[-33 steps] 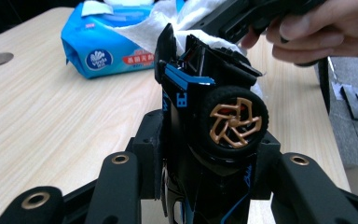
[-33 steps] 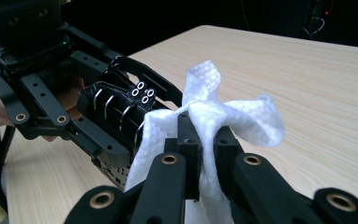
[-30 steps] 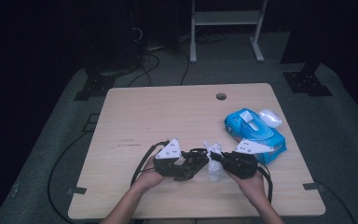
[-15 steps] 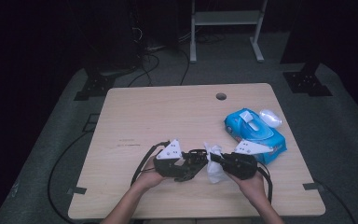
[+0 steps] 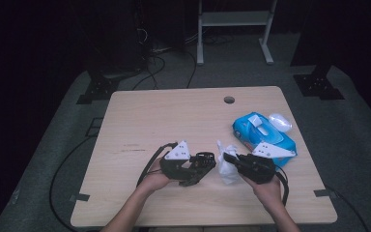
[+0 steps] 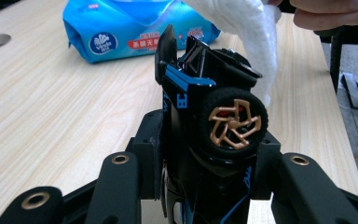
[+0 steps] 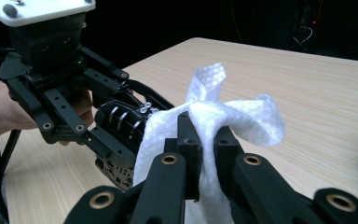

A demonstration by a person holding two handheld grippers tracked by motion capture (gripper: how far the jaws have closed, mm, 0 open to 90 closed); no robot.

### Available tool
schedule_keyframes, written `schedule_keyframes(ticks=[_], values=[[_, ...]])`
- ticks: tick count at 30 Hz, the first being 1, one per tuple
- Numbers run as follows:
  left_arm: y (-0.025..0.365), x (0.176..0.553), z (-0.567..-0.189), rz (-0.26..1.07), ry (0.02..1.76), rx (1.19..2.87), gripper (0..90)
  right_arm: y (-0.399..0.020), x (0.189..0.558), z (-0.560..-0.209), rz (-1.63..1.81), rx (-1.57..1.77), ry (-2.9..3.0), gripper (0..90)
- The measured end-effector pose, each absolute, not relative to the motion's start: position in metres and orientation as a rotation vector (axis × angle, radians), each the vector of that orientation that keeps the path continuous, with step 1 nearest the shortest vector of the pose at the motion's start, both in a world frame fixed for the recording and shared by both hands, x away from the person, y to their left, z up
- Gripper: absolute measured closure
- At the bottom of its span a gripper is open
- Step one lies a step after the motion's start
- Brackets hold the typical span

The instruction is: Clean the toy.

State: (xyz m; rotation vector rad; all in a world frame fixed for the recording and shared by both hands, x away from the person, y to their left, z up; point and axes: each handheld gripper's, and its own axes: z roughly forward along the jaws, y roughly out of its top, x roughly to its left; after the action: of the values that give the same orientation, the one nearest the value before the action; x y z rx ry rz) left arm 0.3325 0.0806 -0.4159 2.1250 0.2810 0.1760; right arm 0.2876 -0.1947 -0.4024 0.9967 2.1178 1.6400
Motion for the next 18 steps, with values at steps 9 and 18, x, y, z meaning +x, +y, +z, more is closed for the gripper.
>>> schedule_keyframes(ticks=[9,18], values=[[0.053,0.345,-0.41,0.187,0.201,2.277,57.1,-0.202,0.294,-0.411,1.628,1.055,2.114,85.2],[0.03,0.363,-0.422,0.135,0.186,2.44,57.1,-0.212,0.299,-0.418,1.617,1.115,2.103,85.2]])
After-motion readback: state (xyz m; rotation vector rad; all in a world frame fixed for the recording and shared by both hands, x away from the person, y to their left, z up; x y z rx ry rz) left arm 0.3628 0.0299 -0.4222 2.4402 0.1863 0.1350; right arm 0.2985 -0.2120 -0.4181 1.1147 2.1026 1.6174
